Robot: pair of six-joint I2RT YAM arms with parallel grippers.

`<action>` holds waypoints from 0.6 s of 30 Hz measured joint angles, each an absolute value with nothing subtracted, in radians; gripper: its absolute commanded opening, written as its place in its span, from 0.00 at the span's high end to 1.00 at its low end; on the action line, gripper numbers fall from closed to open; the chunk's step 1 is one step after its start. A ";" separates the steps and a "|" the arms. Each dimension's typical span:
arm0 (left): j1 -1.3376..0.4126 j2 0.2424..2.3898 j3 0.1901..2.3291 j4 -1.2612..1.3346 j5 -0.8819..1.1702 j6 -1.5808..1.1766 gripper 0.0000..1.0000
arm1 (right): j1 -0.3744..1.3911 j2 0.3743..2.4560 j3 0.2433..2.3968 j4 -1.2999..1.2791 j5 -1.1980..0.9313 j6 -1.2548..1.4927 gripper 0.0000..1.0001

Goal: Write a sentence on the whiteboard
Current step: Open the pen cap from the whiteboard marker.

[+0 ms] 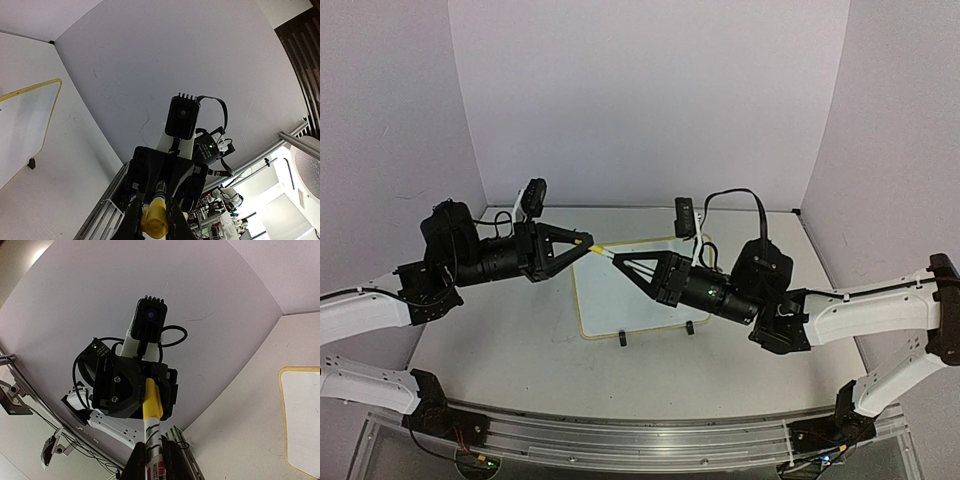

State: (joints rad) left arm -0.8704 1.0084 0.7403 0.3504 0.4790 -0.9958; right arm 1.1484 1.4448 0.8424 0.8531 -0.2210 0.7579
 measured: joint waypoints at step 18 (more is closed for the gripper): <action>-0.875 0.985 0.740 0.332 0.465 -0.996 1.00 | 1.153 1.452 0.835 0.895 -0.212 0.772 1.00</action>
State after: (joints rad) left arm -0.8755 0.9846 0.7398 0.3319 0.4649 -0.9960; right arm 1.1528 1.4521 0.8350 0.8955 -0.2116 0.7723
